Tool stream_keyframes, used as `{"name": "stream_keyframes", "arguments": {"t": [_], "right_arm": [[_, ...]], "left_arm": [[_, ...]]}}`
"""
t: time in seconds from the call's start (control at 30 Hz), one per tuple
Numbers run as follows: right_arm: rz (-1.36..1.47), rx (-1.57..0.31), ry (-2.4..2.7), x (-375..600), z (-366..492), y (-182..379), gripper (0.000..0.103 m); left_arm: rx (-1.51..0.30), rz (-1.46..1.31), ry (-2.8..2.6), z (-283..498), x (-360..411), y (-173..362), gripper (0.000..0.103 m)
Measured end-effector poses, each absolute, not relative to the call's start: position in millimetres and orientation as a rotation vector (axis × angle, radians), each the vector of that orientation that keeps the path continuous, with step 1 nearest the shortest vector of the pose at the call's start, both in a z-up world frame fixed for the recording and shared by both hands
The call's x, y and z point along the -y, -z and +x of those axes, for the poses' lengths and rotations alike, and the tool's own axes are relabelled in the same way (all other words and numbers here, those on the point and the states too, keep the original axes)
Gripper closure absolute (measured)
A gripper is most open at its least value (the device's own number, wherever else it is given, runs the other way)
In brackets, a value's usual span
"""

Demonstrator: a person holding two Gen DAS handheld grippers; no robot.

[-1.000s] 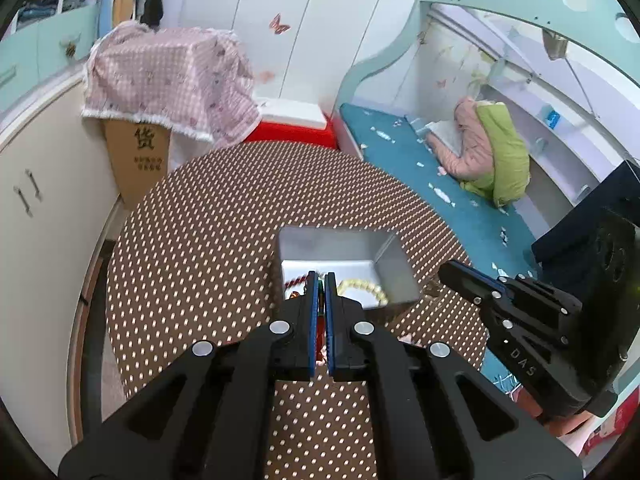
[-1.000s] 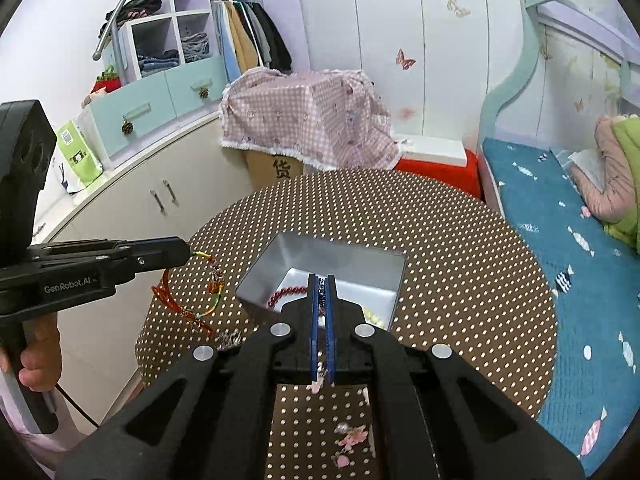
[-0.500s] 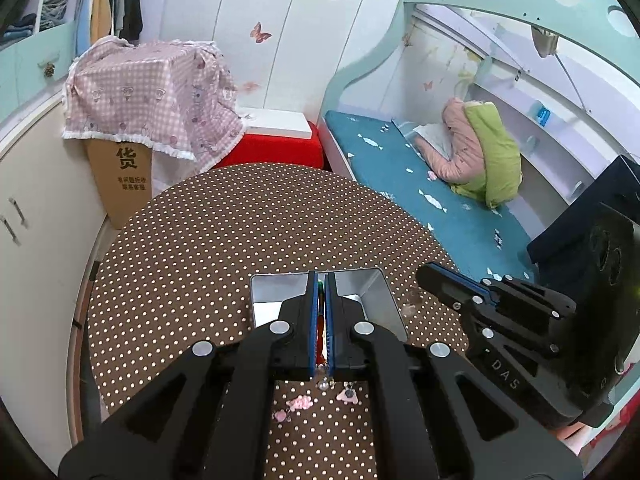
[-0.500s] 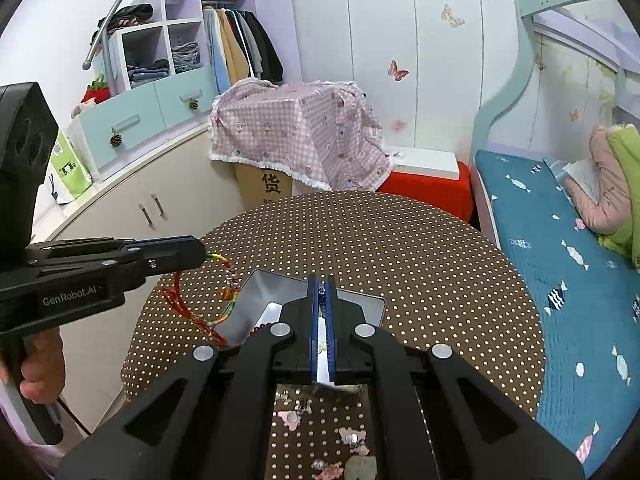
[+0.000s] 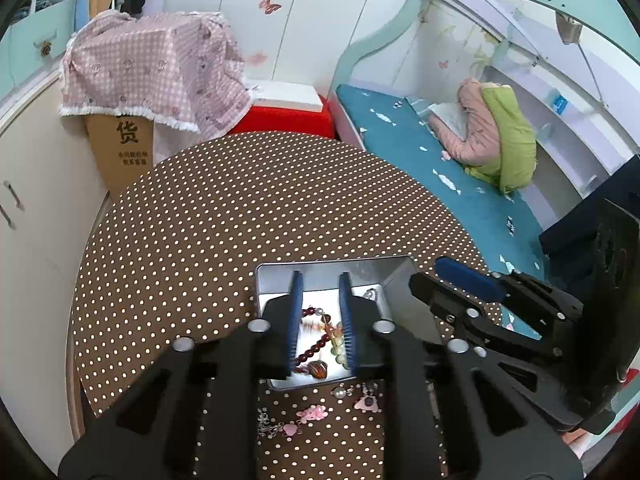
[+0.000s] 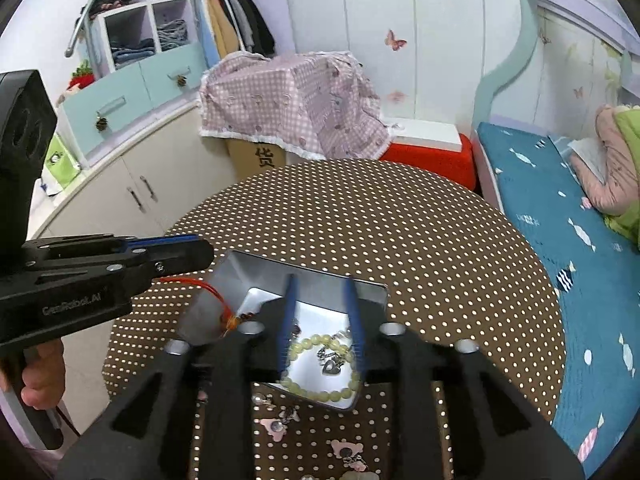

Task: Organize jewelry
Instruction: 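Open the left tool to release the keychain into the box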

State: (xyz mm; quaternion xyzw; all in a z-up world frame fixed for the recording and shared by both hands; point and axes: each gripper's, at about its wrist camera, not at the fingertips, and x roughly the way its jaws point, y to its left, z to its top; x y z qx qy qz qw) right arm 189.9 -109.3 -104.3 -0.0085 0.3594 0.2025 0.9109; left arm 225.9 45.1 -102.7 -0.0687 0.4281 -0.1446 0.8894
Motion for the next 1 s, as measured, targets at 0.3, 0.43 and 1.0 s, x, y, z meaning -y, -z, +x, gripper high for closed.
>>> {"name": "stream_keyframes", "arguments": {"t": [0.3,0.43,1.0], "right_arm": [[-0.009,-0.754,-0.395,118.8,181.0,106.2,0.072],[-0.012,-0.75,-0.395,117.3,174.9,104.2,0.072],[-0.021,-0.739,-0.468,99.1,135.5,101.2,0.072]], "left_arm": [[-0.893,-0.147,0.288,213.3,-52.2,106.2,0.083],[-0.888,-0.147,0.278,202.2,-56.8,104.7,0.083],[-0.927,-0.165,0.194,148.6,-93.9,124.5,0.077]]}}
